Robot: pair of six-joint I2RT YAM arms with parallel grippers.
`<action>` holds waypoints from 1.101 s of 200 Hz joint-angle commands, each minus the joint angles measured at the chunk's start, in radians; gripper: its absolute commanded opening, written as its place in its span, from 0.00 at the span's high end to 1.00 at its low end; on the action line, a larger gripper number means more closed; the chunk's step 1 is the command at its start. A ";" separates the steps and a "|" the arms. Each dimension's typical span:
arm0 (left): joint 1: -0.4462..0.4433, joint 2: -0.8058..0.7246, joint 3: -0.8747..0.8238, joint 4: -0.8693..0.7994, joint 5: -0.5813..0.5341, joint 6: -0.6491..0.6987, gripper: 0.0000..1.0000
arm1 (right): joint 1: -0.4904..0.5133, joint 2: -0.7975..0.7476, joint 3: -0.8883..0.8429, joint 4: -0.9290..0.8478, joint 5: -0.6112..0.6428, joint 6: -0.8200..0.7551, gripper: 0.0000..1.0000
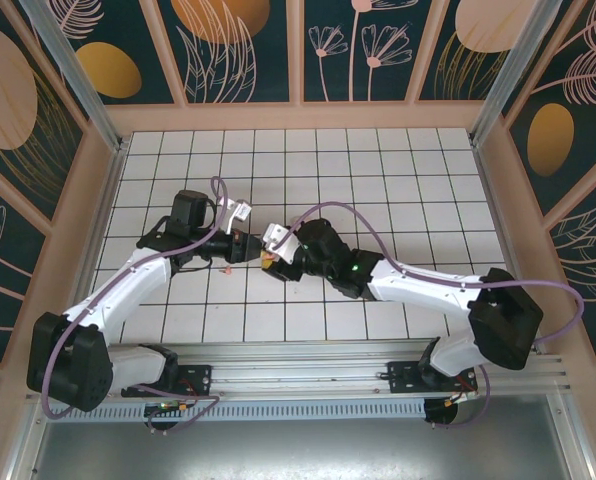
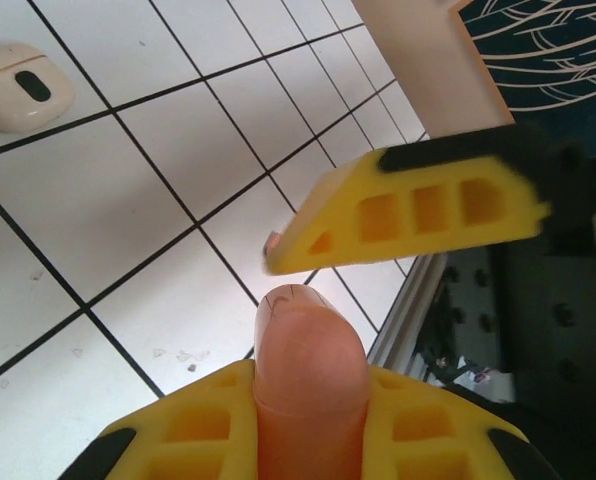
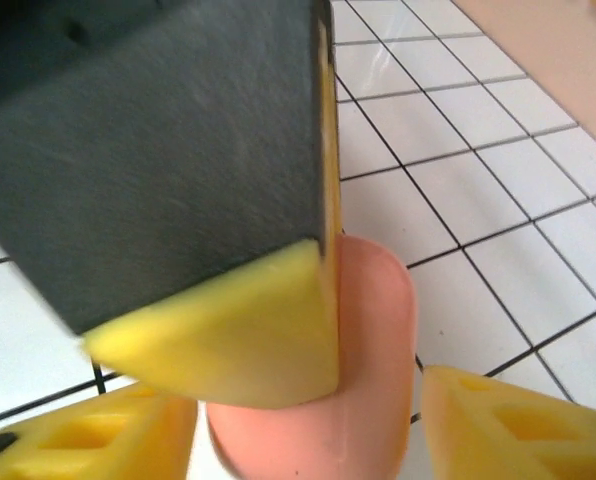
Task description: Insert the wireless bluetooth earbuds into the charging case
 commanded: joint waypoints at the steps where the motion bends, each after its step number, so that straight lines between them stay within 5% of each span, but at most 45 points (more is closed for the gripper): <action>1: -0.001 -0.018 -0.037 0.108 0.015 0.085 0.92 | -0.046 -0.119 -0.037 0.024 -0.148 0.022 0.29; 62: -0.007 -0.128 -0.136 0.490 0.097 0.103 0.95 | -0.300 -0.298 -0.192 0.183 -0.754 0.081 0.29; 152: -0.032 -0.269 -0.226 0.631 0.188 0.187 0.93 | -0.372 -0.028 0.195 -0.198 -1.149 -0.057 0.36; 220: -0.037 -0.307 -0.226 0.643 0.187 0.198 0.93 | -0.362 0.096 0.332 -0.362 -1.254 -0.149 0.48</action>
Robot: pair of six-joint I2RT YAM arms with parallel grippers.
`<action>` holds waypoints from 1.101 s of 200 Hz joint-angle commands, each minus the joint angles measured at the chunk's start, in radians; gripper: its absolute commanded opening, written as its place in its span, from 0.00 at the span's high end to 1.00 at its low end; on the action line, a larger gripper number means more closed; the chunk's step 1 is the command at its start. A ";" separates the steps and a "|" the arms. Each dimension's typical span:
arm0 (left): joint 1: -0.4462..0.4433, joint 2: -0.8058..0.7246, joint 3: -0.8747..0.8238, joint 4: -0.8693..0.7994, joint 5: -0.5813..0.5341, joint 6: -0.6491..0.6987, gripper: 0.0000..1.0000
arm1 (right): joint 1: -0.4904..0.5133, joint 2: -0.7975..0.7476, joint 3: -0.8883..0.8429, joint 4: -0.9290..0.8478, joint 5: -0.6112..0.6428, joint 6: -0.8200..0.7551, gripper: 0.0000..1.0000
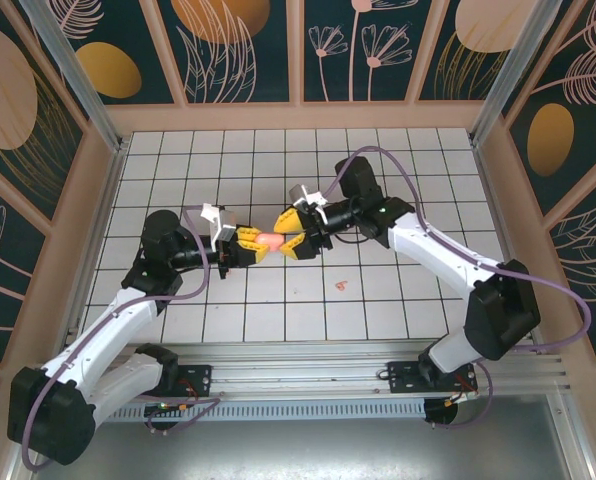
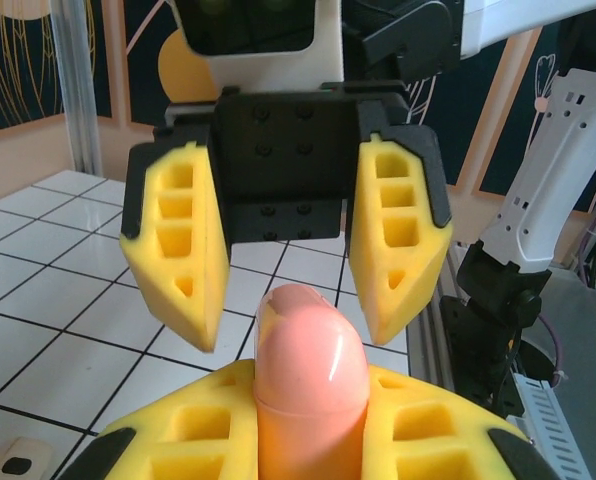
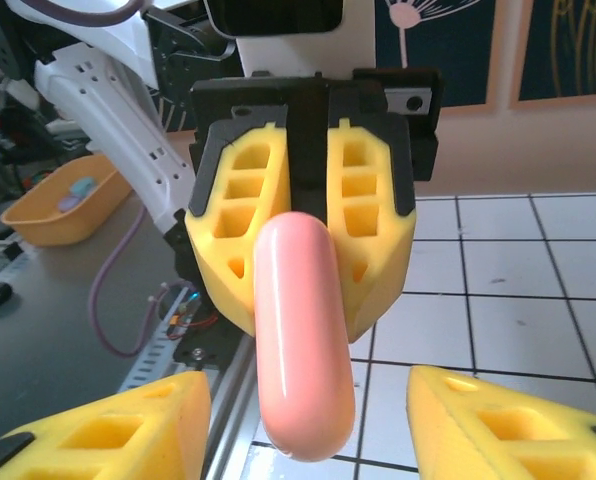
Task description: Insert the wireless bluetooth earbuds into the charging case
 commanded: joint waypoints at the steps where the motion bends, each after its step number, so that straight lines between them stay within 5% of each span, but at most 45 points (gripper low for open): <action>1: -0.007 -0.017 -0.004 0.041 0.028 0.023 0.93 | 0.005 0.017 0.051 -0.076 -0.076 -0.049 0.48; 76: -0.009 -0.029 -0.004 0.014 -0.001 0.039 0.89 | 0.018 0.045 0.087 -0.103 -0.070 -0.092 0.82; 92: -0.008 -0.036 0.000 -0.009 -0.023 0.052 0.76 | 0.017 0.030 0.091 -0.141 -0.047 -0.124 0.83; 129: -0.008 -0.038 0.021 -0.118 -0.070 0.120 0.62 | 0.010 -0.019 0.122 -0.306 0.138 -0.255 0.83; 158: -0.009 -0.023 0.025 -0.137 -0.065 0.140 0.55 | 0.013 -0.064 0.126 -0.372 0.249 -0.328 0.84; 220: -0.010 0.001 0.032 -0.126 0.002 0.140 0.51 | 0.020 -0.068 0.158 -0.404 0.251 -0.378 0.84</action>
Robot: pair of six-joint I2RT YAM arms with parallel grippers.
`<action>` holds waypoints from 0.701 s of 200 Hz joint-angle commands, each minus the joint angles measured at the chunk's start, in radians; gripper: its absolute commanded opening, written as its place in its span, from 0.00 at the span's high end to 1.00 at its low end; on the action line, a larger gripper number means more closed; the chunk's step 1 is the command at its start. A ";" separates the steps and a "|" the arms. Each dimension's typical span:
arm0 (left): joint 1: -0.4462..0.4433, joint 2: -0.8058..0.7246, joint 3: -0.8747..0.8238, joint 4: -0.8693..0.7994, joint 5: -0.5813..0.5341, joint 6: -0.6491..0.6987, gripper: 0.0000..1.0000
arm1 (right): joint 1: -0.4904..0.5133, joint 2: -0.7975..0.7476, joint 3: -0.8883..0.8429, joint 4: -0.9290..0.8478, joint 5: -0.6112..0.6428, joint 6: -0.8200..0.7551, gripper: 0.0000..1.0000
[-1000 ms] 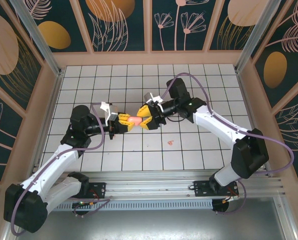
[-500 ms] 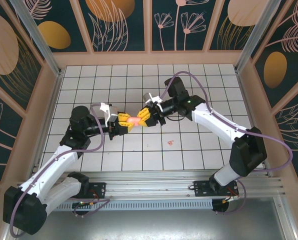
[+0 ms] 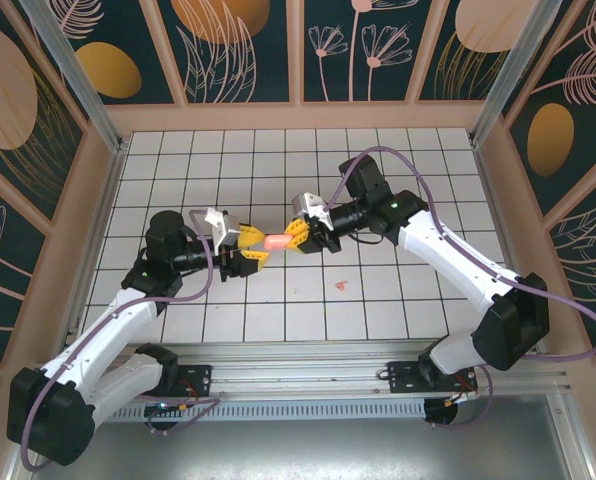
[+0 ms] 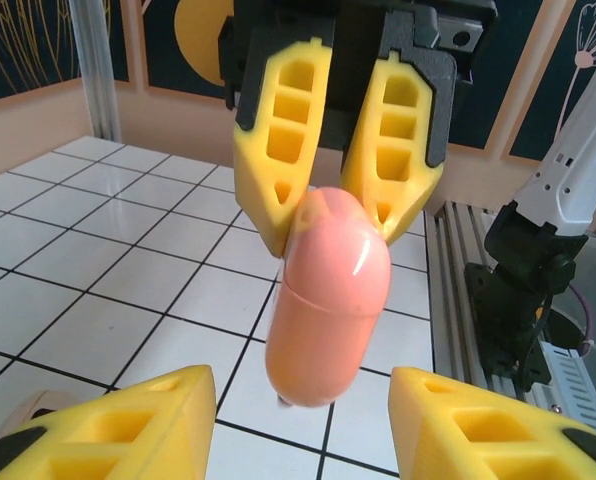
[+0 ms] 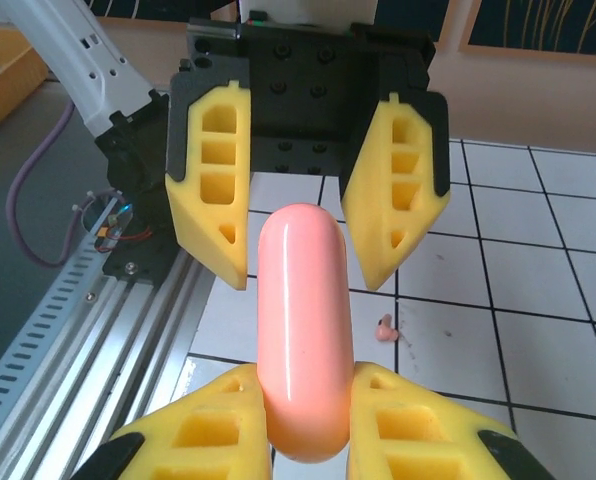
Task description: Insert the wireless bluetooth earbuds into the charging case
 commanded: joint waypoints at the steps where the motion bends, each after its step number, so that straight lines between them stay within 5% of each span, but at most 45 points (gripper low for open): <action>1: -0.005 0.002 0.032 0.004 0.048 0.026 0.51 | 0.011 0.004 0.062 -0.053 0.009 -0.035 0.84; 140: -0.006 -0.008 0.026 0.044 0.061 0.008 0.56 | 0.030 0.151 0.183 -0.141 -0.099 0.013 0.83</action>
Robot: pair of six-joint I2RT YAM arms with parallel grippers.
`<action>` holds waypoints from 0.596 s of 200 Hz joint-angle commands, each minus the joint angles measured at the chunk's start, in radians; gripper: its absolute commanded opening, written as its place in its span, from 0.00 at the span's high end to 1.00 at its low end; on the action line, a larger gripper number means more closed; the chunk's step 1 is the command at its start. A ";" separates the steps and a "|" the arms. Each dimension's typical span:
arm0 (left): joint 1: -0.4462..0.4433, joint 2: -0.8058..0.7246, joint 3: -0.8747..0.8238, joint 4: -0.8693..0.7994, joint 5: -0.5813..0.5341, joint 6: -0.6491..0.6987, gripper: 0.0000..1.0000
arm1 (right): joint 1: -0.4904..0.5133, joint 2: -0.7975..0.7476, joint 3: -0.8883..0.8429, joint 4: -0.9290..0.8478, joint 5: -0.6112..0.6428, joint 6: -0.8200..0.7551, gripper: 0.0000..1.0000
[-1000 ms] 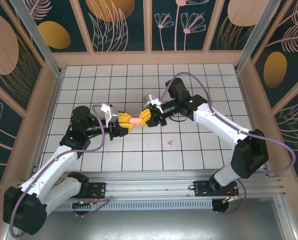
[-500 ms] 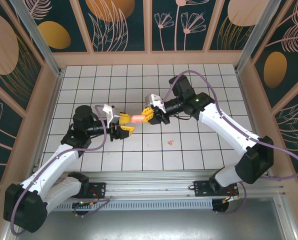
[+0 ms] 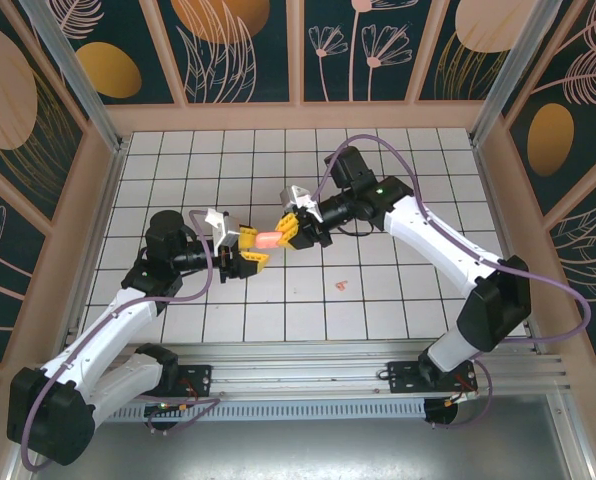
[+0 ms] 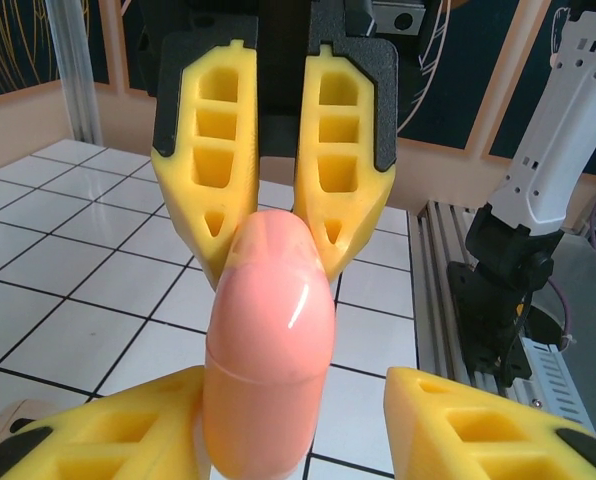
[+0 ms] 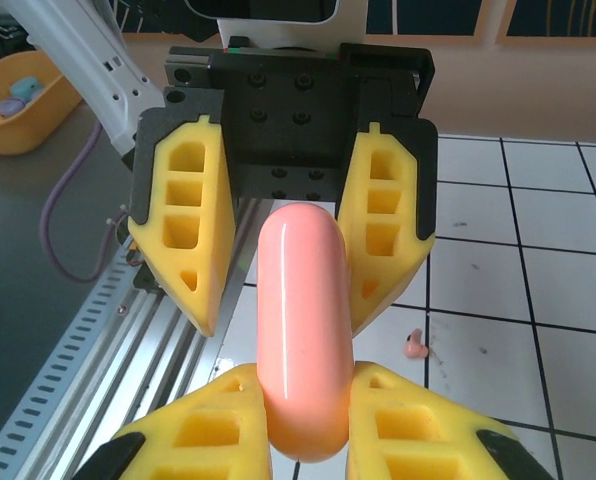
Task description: Insert the wireless bluetooth earbuds into the charging case
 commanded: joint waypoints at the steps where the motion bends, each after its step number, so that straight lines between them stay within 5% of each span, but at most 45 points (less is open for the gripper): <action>1: -0.007 -0.008 0.024 0.042 0.026 0.009 0.56 | 0.009 0.021 0.041 -0.031 -0.038 0.012 0.83; 36: -0.007 -0.014 0.023 0.048 0.022 0.008 0.59 | 0.011 0.033 0.047 -0.045 -0.045 0.014 0.83; 79: -0.006 -0.012 0.023 0.044 0.018 0.010 0.80 | 0.012 0.033 0.050 -0.038 -0.047 0.024 0.82; 119: -0.006 -0.011 0.024 0.038 0.019 0.011 0.84 | 0.011 0.022 0.020 0.065 -0.046 0.113 0.56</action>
